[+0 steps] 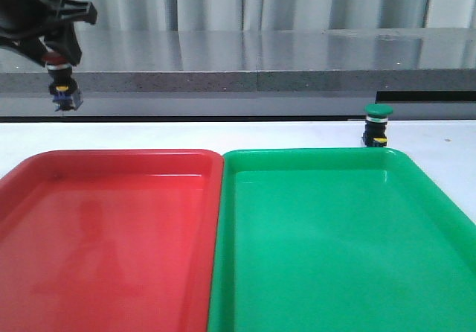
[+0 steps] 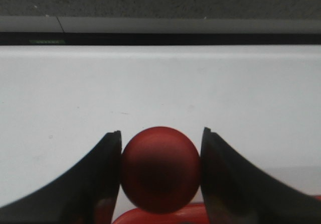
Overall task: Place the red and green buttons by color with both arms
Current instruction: 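Carry the red button with the left gripper into the red tray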
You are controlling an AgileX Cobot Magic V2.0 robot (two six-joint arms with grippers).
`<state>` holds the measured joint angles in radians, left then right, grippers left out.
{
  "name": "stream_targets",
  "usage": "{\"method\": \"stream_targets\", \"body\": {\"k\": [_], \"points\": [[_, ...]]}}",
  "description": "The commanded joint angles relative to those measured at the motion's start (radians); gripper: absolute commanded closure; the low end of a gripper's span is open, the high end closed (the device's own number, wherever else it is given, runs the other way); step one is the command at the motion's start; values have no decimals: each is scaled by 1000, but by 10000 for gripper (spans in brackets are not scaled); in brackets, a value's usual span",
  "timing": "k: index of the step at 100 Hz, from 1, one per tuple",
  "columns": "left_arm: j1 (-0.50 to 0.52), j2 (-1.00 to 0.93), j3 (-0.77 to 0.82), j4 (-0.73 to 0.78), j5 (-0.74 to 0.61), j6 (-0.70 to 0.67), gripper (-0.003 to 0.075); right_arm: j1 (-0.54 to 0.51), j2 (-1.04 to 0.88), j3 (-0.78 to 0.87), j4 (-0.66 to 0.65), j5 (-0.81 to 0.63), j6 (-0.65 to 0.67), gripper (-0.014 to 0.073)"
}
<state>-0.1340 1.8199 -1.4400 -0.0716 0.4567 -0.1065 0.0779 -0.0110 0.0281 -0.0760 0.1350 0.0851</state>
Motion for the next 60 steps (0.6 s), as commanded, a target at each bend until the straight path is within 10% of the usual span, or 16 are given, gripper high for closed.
{"method": "stream_targets", "body": {"k": [1,60], "points": [[-3,-102,-33,-46,-13,-11,533,-7,-20,-16,-8,-89,-7,660],[-177,-273,360,-171,-230,-17,533,-7,-20,-16,-8,-89,-7,660]]}}
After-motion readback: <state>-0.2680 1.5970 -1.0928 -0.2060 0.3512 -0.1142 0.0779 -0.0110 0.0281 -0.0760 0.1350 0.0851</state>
